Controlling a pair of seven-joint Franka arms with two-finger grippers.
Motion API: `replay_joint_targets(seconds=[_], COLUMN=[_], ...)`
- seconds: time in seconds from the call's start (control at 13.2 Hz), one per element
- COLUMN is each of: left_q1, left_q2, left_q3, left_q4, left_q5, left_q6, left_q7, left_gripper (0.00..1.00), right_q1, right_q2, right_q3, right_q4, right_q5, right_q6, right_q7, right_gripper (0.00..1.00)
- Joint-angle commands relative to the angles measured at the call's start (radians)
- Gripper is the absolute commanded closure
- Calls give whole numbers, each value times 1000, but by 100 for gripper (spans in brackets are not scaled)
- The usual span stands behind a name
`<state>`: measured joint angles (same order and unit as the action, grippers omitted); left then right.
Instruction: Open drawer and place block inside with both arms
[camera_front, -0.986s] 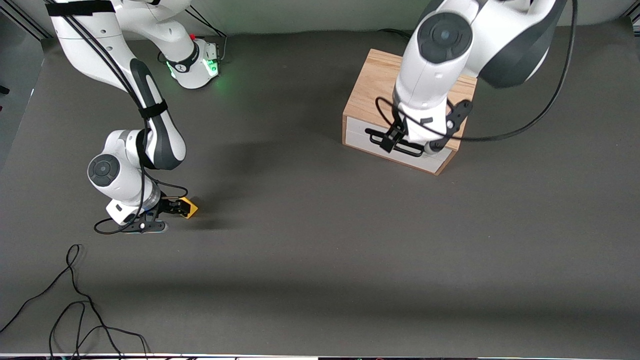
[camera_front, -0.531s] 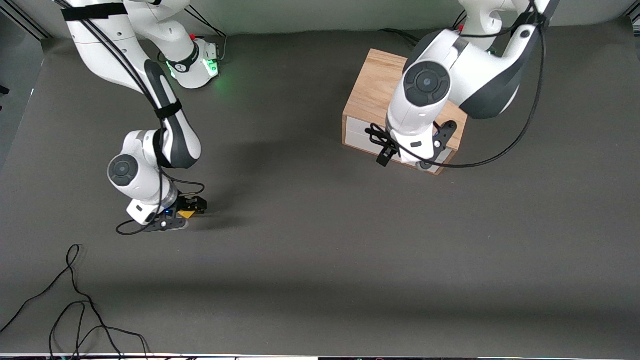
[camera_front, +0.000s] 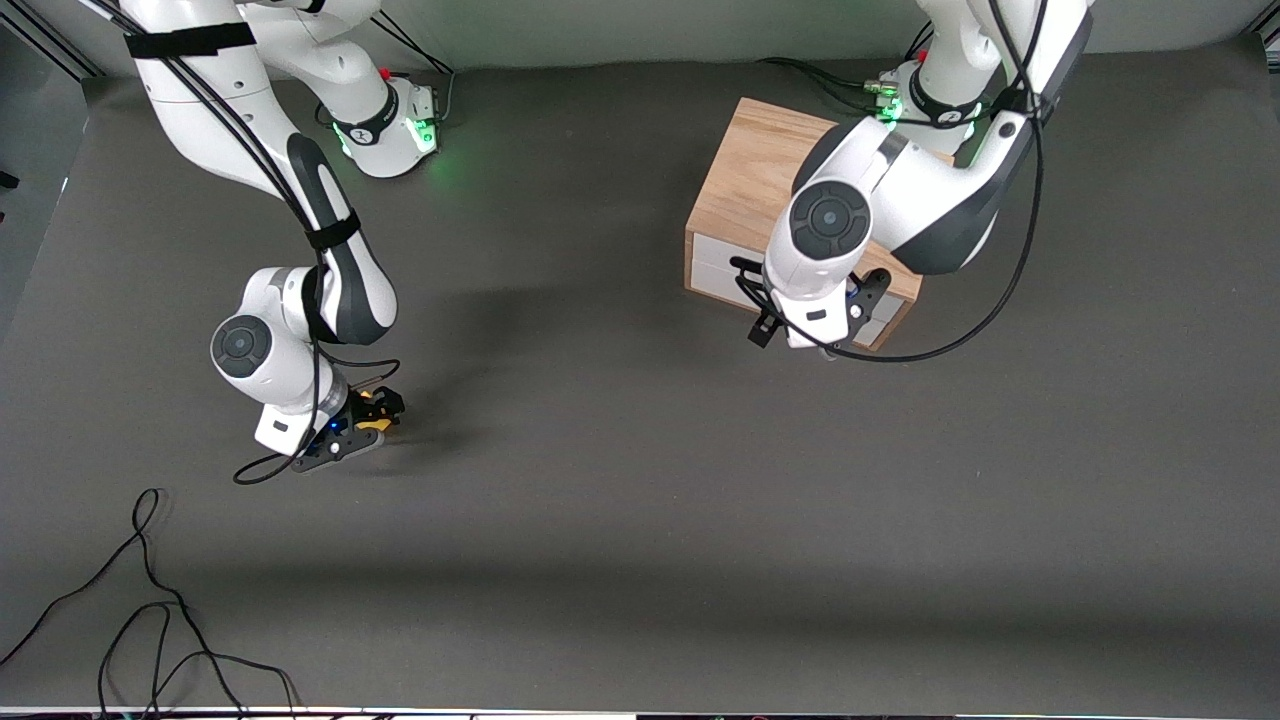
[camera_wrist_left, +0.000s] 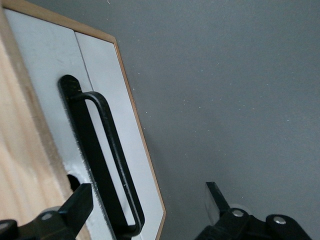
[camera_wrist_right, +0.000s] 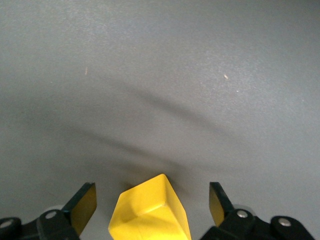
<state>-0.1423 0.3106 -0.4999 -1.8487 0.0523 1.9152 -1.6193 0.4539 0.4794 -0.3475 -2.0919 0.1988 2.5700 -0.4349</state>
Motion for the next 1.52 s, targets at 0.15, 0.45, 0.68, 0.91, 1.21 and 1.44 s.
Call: replay_joint_targets(seconds=[0.15,0.45,0.68,0.91,1.21,1.44], left_q1=[-2,-5,-3,-5,-3,-6], left_q2=[59,114,120,128,143,192], left_q3=[-2,1,3,4,6,6], left_q4=[-9,-9,-6,0,9,74], left_q5=[35,57,64,73,101,129], left_q6=[13,51,58,58,129,154], left_q7=[-27,-37,-41,-41,-41,-48], left_gripper=[0,0,0,0,0,0], right_q1=[12,2,-8,-8,-8,-8], right_q2=[8,19,24,5,-36,-82], right_q3=[-2,-2,-2,-2,-13,-51], right_q4=[-3,-5,-3,0,47,69], right_q5=[36,37,103,128,136,178], right_q6=[-16,-37,-59,-68,-181,-234], right_q7=[-114,-166,-168,-162,-151,-111], right_gripper=[0,0,100,100,100,100])
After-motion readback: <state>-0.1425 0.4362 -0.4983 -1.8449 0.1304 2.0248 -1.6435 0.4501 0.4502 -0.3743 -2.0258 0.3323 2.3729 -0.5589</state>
